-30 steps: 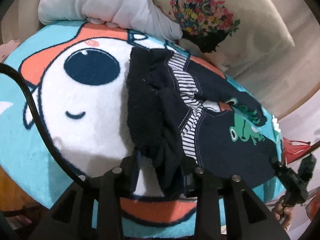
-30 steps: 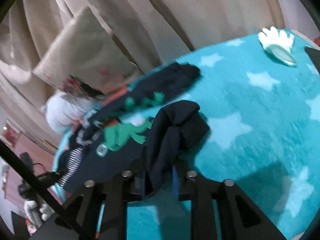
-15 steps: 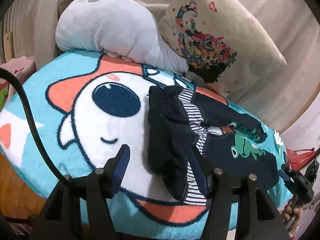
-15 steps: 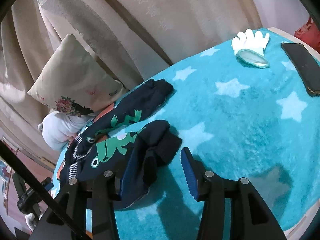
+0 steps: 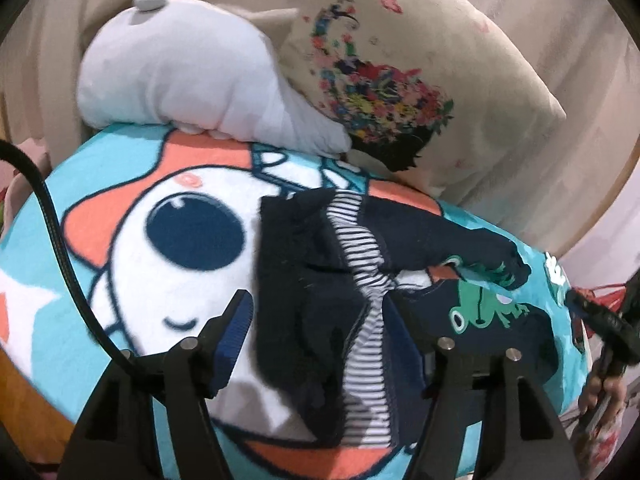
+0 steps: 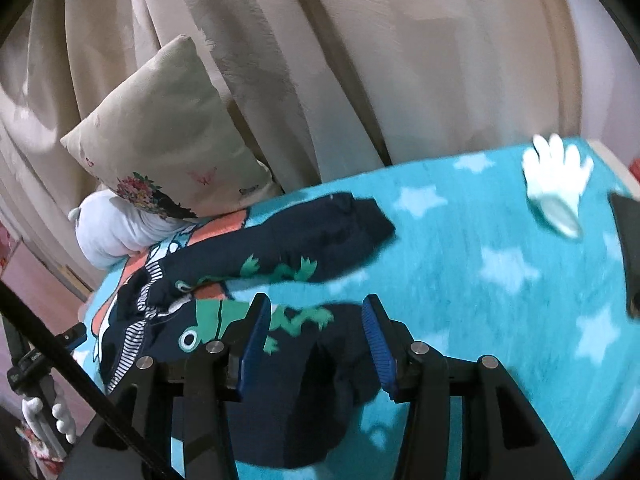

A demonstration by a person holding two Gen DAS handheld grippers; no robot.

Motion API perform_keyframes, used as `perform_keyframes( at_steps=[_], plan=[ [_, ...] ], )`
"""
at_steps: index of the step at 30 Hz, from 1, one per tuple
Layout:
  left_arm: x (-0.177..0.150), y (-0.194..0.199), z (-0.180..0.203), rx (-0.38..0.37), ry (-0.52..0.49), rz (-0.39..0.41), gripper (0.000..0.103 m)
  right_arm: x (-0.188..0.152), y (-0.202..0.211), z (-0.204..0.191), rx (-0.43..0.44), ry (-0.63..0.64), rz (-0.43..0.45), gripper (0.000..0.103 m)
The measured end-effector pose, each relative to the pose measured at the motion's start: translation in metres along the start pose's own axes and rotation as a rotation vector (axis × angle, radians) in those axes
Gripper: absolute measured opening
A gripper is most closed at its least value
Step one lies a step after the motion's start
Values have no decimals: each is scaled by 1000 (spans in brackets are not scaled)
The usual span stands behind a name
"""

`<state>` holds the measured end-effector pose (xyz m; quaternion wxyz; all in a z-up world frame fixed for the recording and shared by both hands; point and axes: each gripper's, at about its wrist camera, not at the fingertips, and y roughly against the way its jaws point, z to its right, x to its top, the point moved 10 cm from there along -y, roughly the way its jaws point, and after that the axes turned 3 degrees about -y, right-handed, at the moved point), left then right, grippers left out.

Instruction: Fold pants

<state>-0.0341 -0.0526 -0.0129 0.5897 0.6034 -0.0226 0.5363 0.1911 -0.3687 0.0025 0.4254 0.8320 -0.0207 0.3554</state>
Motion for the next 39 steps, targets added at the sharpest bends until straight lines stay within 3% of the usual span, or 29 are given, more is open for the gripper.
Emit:
perform_keyframes(
  at_steps=[4,7,11,18,27,31,32,33,34,35,36,37,39],
  plan=[
    [21,0,26,-50,-55,62,68,33,-19,8,-65,81,-15,59],
    [34,-16,37,-87,-70,35,69,50,-48,10,-66,95,-91,59],
    [55,-41,41,-78,-107,4,70,63,-79,1,-95,182,-160,59],
    [69,-127,68,-203,-203,-237,71,77,-135,-25,-42,290,-286,59],
    [61,-200,89,-174,-368,-430,72,63,-193,-31,-12,300,-406,59],
    [58,-202,95,-167,-385,-423,77,57,-202,-36,-16,338,-397,68],
    [57,-202,95,-155,-399,-415,73,56,-202,-37,-19,347,-392,68],
    [56,-201,95,-128,-427,-397,53,55,-201,-39,-25,360,-385,68],
    [55,-199,96,-111,-443,-384,42,52,-201,-42,-31,382,-382,57],
    [54,-195,97,-112,-449,-378,18,49,-199,-46,-30,408,-382,43],
    [53,-192,97,-112,-444,-381,10,47,-198,-50,-27,415,-383,17],
    [54,-188,96,-101,-435,-371,10,47,-197,-52,-22,406,-386,10],
    [54,-181,95,-88,-423,-354,8,50,-191,-56,-18,401,-360,9]
  ],
)
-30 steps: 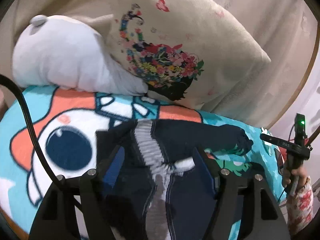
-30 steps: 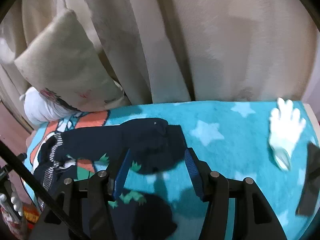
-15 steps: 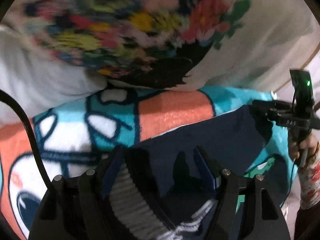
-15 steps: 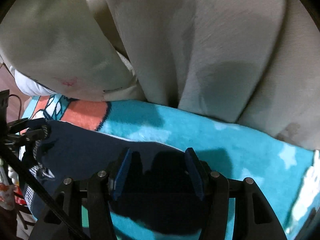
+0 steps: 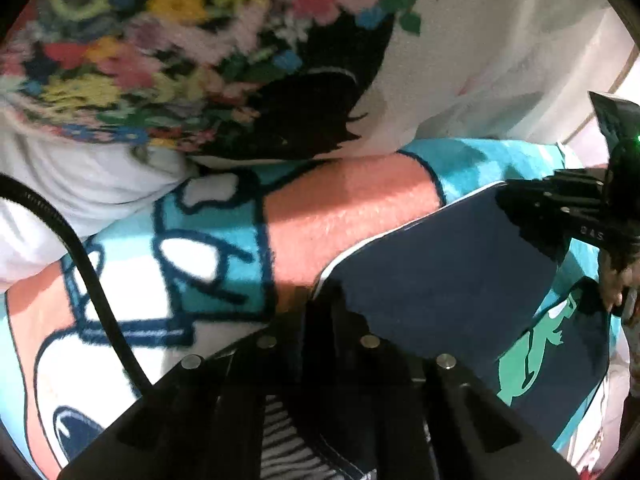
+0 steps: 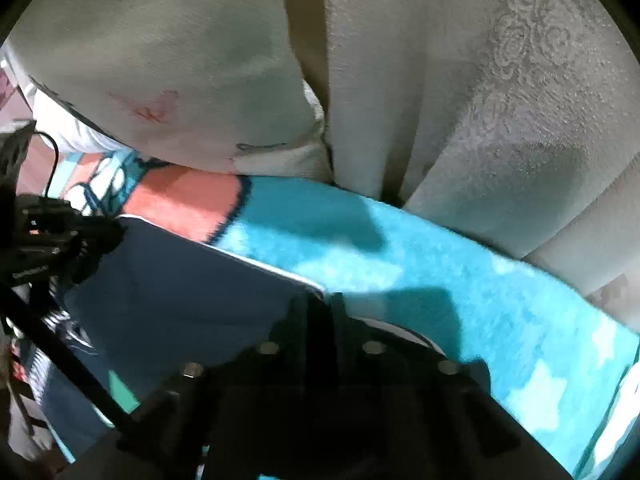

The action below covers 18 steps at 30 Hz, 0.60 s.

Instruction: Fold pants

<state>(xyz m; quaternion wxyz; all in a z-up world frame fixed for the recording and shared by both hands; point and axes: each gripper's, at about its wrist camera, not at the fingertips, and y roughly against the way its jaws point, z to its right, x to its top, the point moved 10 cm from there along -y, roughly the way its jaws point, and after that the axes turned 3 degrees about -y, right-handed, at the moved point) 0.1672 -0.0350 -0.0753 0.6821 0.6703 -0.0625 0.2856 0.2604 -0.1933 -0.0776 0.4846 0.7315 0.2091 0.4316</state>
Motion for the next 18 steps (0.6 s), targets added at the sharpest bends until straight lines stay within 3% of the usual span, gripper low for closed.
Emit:
perform_keyframes(
  at_steps=[8,13,18],
  plan=[
    [-20,55,15,-12,33,94,8,-6,63,-18,-6,-9,137,8],
    [-41,91,20,-37,45,159,8,-39,101,-39,-16,21,201,8],
    [-72,103,38,-41,56,207,8,-81,117,-54,-10,26,225,8]
  ],
)
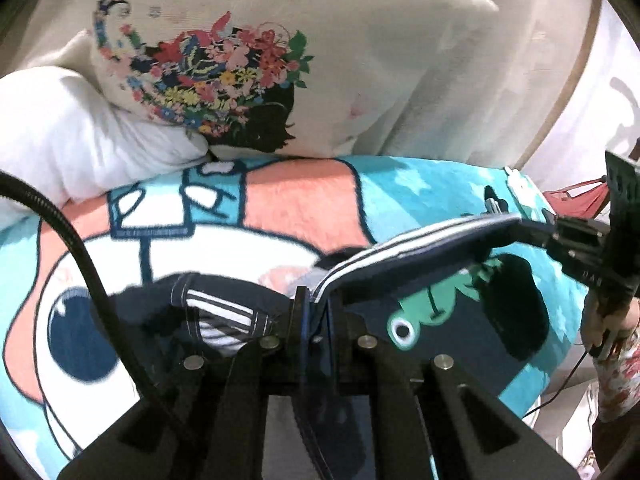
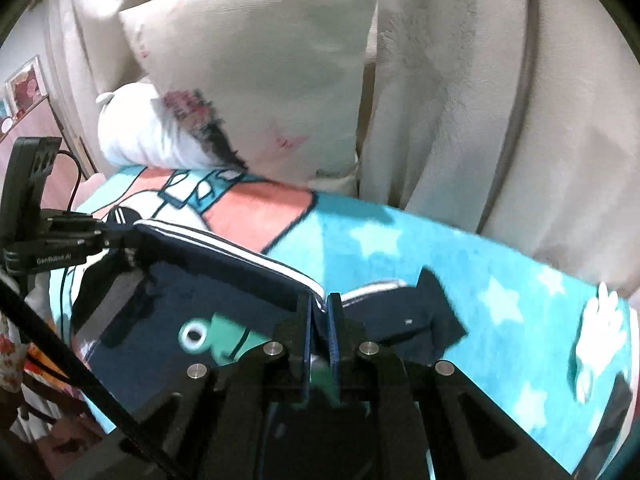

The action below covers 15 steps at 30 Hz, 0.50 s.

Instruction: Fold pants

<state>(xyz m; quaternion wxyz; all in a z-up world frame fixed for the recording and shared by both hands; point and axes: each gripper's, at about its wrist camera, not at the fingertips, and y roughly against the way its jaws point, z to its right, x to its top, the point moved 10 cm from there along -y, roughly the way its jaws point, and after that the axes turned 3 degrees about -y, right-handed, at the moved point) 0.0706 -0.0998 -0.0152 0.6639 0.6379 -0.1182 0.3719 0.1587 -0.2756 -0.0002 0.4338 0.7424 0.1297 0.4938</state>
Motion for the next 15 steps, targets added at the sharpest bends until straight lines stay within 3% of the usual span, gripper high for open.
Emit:
perform_keyframes(
  at_steps=[12,15],
  plan=[
    [-64,28,13,-116,141,82,8,-84,11,-17,46,-115,-9,8],
    [-70,46,0,-91,182,128,12,-94,10,-16,9,-135,-7,8]
  ],
)
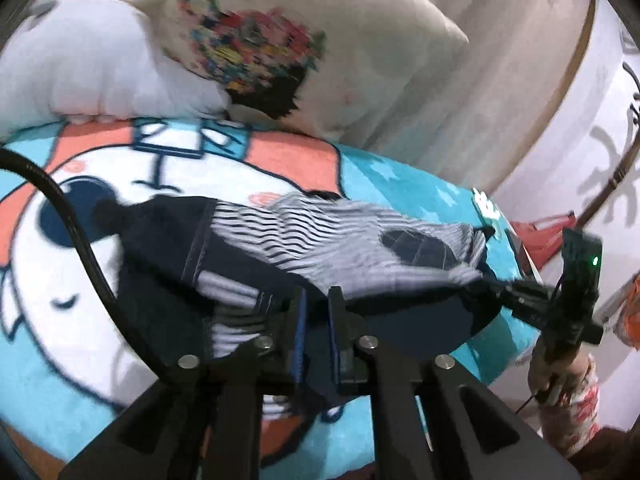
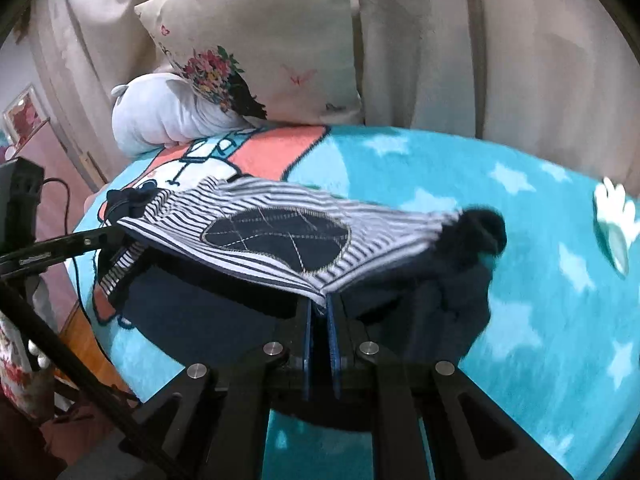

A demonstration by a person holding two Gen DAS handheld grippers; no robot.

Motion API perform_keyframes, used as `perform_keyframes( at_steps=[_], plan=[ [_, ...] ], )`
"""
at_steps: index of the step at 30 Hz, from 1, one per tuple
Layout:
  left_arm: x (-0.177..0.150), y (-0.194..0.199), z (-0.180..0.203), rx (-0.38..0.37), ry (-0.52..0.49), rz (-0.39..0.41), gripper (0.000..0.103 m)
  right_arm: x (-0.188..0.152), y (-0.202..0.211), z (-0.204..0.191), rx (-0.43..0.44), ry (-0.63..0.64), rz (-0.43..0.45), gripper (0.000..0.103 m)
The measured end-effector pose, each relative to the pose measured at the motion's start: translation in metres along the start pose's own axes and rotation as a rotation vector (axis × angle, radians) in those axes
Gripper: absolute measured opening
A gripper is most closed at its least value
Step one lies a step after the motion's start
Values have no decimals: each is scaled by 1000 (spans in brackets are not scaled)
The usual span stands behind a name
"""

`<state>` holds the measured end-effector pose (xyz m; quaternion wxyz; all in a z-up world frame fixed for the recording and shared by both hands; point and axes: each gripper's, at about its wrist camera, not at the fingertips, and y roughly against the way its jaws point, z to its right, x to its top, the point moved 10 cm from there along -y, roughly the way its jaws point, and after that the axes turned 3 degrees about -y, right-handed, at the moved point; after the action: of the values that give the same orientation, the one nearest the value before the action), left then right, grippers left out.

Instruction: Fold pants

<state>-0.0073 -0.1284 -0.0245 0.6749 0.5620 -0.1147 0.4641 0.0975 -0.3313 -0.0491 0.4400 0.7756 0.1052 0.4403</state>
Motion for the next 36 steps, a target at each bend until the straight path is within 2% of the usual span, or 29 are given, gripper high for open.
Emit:
perform_keyframes(
  at_steps=[1,3,4,6,10,13,17,19,21,22,24,25,28,32,35,36],
  plan=[
    [1,5,-5,8,15,15,16,-3,0,1,-16,0,3,9],
    [7,20,-26,24,84,67,55,-8,2,2,-32,-11,11,9],
    [11,26,-36,29,115,99,61,-10,3,3,-33,-22,12,11],
    [15,29,-55,44,182,123,63,-13,3,7,-27,-63,14,16],
    [16,24,-76,14,286,109,64,-12,6,13,-1,-130,31,33],
    [14,14,-81,16,313,82,70,-11,9,17,9,-164,41,39],
    [19,-7,-84,-49,404,46,78,-7,17,23,21,-199,78,40],
    [25,-15,-84,-65,430,31,81,-5,22,27,35,-227,101,45],
    [28,-22,-87,-46,452,21,81,-4,26,32,46,-255,124,47],
    [29,-24,-88,-36,456,17,76,-3,29,36,48,-267,136,47],
    [25,-29,-89,-11,444,-18,29,-1,34,47,38,-303,158,47],
    [21,-31,-88,-7,436,-39,21,1,36,52,34,-324,168,48],
    [16,-23,-84,-1,428,-46,19,7,45,68,21,-370,197,55],
    [12,-3,-79,20,394,-19,19,23,49,79,20,-416,236,58],
    [5,2,-79,38,377,-22,18,33,39,74,41,-423,232,59],
    [4,2,-80,42,378,-25,18,36,33,74,18,-420,221,59]
  ],
)
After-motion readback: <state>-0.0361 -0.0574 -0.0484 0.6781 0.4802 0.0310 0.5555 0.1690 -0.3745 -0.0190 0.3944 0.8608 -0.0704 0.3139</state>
